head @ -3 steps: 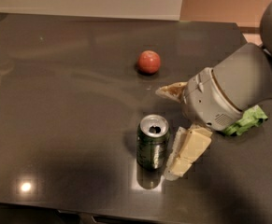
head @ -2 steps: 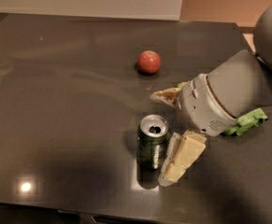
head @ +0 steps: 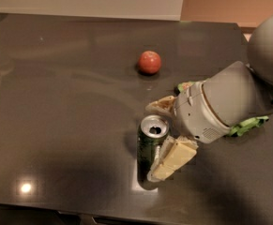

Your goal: Knock green can over

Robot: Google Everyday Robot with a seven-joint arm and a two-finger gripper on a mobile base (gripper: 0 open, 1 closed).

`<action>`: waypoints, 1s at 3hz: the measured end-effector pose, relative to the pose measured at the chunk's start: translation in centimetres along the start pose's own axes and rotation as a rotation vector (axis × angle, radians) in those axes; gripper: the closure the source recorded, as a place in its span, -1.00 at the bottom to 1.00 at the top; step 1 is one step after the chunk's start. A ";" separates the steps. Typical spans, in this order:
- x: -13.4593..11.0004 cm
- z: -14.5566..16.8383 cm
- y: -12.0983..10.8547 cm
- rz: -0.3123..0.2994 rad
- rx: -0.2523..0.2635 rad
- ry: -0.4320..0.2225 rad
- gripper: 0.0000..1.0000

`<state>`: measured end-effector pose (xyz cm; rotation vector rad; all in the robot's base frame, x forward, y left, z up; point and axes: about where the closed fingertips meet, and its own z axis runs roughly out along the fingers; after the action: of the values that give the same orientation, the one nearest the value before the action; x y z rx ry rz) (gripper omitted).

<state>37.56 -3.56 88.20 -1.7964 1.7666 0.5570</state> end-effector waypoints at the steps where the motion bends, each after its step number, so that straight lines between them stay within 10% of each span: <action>1: 0.1 0.0 -0.2 0.017 0.007 -0.009 -0.19; 3: -0.5 -2.2 -1.6 0.066 0.014 0.034 0.74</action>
Offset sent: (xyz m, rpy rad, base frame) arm 0.0105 -0.0071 0.0111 0.0322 0.0316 -0.0637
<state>38.98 -4.69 90.36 -1.7527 1.8542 0.5417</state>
